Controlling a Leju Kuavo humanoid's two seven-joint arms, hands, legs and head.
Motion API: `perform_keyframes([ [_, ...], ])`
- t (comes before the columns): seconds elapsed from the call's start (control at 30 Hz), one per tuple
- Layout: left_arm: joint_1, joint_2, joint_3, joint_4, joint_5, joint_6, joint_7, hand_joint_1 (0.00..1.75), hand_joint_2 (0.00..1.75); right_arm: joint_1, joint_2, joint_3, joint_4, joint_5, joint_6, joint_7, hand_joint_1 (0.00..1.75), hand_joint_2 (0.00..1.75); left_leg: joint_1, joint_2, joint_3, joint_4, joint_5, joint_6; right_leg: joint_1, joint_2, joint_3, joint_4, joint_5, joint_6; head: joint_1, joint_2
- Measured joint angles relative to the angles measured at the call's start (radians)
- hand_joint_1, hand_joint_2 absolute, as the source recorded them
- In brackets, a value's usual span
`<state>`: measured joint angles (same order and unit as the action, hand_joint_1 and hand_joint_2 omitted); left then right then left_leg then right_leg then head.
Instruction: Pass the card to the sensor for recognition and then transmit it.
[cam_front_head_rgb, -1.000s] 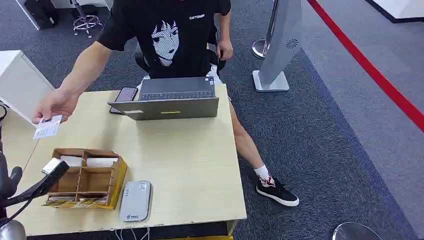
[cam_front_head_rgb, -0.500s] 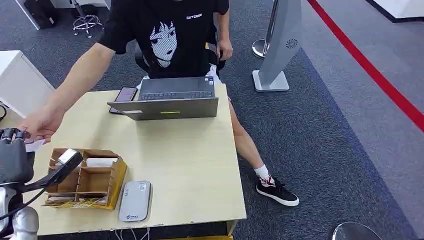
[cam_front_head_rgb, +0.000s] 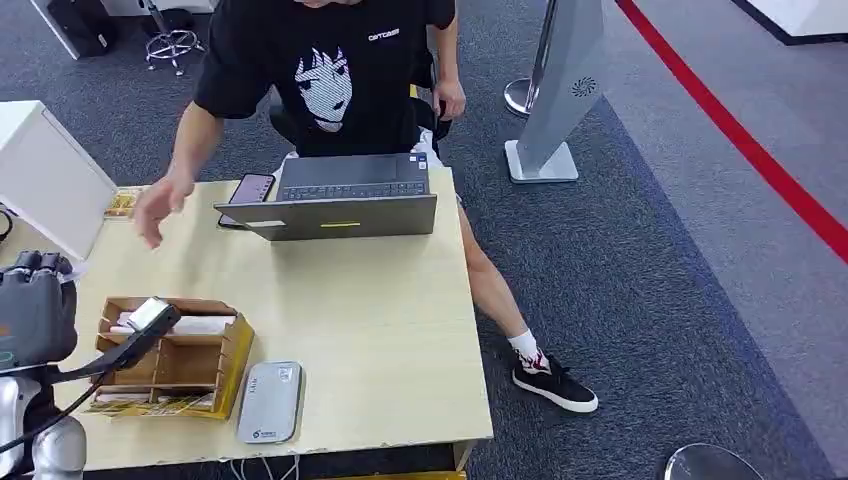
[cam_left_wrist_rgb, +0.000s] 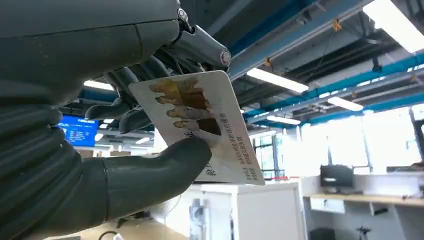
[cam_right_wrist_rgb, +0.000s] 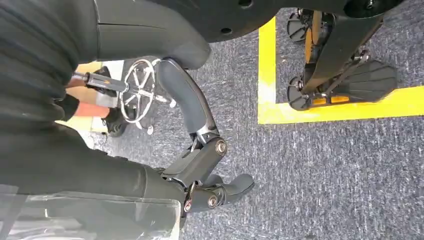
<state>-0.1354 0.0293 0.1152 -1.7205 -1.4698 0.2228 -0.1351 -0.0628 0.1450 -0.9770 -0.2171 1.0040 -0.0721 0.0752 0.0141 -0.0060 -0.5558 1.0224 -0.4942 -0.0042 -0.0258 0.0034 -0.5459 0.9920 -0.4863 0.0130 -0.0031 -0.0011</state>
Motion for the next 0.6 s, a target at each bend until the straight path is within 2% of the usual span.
perform_keyframes([
  [0.13,0.050,-0.050,-0.058,-0.104,0.052,0.016,-0.025,1.75,1.75,0.000,0.000,-0.007,0.000,-0.004,-0.017,0.012,0.00,1.75,0.000,0.000,0.000,0.000,-0.001,0.001,0.000,0.000,0.000,0.000,0.000,0.000,0.000,0.000],
  [0.3,0.148,-0.114,-0.170,-0.221,0.091,0.040,-0.063,1.75,1.75,0.000,0.004,-0.020,0.000,-0.010,-0.035,0.024,0.00,1.75,-0.001,0.000,0.000,0.000,-0.001,0.001,-0.001,0.000,0.000,-0.001,0.000,0.001,0.001,0.000],
  [0.43,0.233,-0.145,-0.258,-0.253,0.102,0.061,-0.069,1.75,1.75,0.000,0.011,-0.032,0.001,-0.017,-0.039,0.028,0.00,1.75,-0.001,0.000,0.000,0.000,-0.002,0.001,-0.001,0.000,0.000,-0.001,-0.001,0.001,0.000,0.000],
  [0.6,0.309,-0.175,-0.317,-0.247,0.164,0.062,-0.086,1.75,1.75,0.000,0.017,-0.047,0.002,-0.024,-0.049,0.026,0.00,1.75,-0.001,0.001,0.000,0.000,-0.002,0.001,0.000,0.000,0.000,-0.001,-0.001,0.001,0.000,0.000],
])
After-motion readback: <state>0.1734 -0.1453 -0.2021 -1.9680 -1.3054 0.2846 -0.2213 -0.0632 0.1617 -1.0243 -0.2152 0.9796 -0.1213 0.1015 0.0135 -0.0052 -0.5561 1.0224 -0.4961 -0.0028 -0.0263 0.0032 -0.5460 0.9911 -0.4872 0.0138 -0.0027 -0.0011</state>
